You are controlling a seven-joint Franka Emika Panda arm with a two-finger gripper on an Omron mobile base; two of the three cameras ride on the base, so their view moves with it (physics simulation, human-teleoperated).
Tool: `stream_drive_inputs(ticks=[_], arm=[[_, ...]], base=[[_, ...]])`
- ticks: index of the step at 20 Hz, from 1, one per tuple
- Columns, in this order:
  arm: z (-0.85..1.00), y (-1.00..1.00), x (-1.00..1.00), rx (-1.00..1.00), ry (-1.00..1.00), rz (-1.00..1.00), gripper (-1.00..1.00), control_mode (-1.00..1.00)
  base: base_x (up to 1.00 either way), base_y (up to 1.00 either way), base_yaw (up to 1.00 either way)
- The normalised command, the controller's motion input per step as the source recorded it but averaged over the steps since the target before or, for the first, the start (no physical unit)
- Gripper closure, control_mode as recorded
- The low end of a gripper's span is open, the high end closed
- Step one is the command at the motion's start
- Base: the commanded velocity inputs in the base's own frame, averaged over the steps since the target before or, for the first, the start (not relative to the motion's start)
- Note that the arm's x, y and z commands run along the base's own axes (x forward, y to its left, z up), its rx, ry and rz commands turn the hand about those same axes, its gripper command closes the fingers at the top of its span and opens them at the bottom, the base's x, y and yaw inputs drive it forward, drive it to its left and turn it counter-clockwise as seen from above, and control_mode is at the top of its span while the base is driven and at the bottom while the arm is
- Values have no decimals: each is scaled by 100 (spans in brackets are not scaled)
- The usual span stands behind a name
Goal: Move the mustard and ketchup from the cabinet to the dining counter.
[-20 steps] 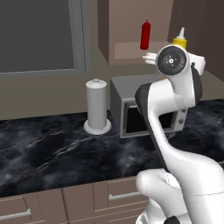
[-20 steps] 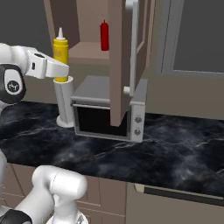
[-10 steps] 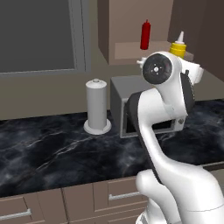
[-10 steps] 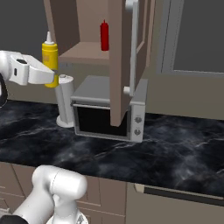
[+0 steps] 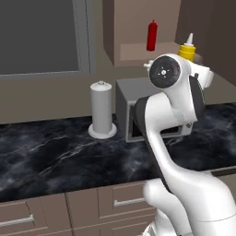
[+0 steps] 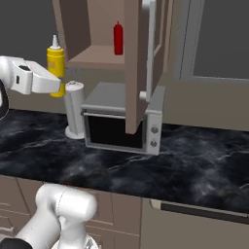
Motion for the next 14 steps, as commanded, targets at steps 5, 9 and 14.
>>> stream_drive_inputs(ticks=[5, 9, 14], arm=[[0, 0, 0, 0, 0, 0, 100, 100], [0, 0, 0, 0, 0, 0, 100, 100], [0, 0, 0, 0, 0, 0, 100, 100]], base=[[-67, 17, 18], [-25, 5, 89], [-3, 0, 100]])
